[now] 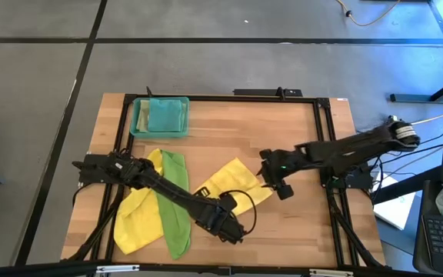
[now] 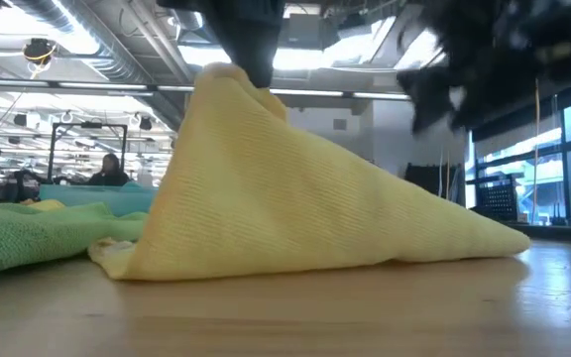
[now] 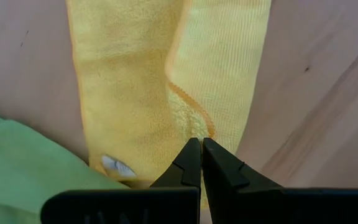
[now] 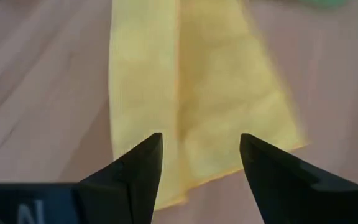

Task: Fold microfiber towels
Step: Fold the right yellow microfiber cloth

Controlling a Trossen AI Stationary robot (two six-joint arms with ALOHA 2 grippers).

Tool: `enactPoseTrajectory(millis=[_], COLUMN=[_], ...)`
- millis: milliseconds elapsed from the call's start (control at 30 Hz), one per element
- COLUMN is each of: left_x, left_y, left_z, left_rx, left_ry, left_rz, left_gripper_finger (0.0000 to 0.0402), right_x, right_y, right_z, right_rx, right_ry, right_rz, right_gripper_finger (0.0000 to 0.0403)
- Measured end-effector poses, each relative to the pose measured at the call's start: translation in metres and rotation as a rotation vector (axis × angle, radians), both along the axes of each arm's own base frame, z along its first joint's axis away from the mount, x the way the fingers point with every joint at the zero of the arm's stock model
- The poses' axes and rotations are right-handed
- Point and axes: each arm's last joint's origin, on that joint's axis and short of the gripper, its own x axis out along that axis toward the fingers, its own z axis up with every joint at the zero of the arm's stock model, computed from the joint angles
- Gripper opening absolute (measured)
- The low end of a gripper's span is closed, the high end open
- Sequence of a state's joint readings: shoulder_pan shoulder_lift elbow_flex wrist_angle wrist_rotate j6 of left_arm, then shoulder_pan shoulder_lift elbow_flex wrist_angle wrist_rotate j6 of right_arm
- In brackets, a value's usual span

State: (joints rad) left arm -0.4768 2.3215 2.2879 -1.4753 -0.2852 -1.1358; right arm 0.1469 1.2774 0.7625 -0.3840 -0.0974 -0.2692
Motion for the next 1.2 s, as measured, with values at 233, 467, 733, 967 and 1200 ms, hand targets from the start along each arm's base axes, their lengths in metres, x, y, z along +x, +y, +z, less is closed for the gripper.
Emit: enactPoseTrajectory(millis=[233, 467, 733, 967, 1200], left_x=[-0.005, -0.015, -0.019, -0.018, -0.017], left_y=[-0.009, -0.023, -0.028, -0.027, -0.025], left_z=[0.000, 0.000, 0.000, 0.000, 0.000], left_rx=[-0.016, -0.031, -0.029, -0.013, -0.010], left_ry=[-0.018, -0.018, -0.016, -0.030, -0.032], left_rz=[0.075, 0.119, 0.136, 0.142, 0.148], left_gripper_finger=[0.0000, 0.0000, 0.0000, 0.0000, 0.0000], right_x=[0.019, 0.022, 0.024, 0.026, 0.032], right_y=[-0.026, -0.053, -0.061, -0.037, -0.019], right_z=[-0.060, -0.073, -0.071, -0.071, -0.071], right_rx=[0.359, 0.447, 0.511, 0.484, 0.313], right_ry=[0.362, 0.408, 0.376, 0.385, 0.311], right_rz=[-0.146, -0.233, -0.246, -0.157, -0.179], right_gripper_finger=[0.0217, 0.0217, 0.0217, 0.0217, 0.0205])
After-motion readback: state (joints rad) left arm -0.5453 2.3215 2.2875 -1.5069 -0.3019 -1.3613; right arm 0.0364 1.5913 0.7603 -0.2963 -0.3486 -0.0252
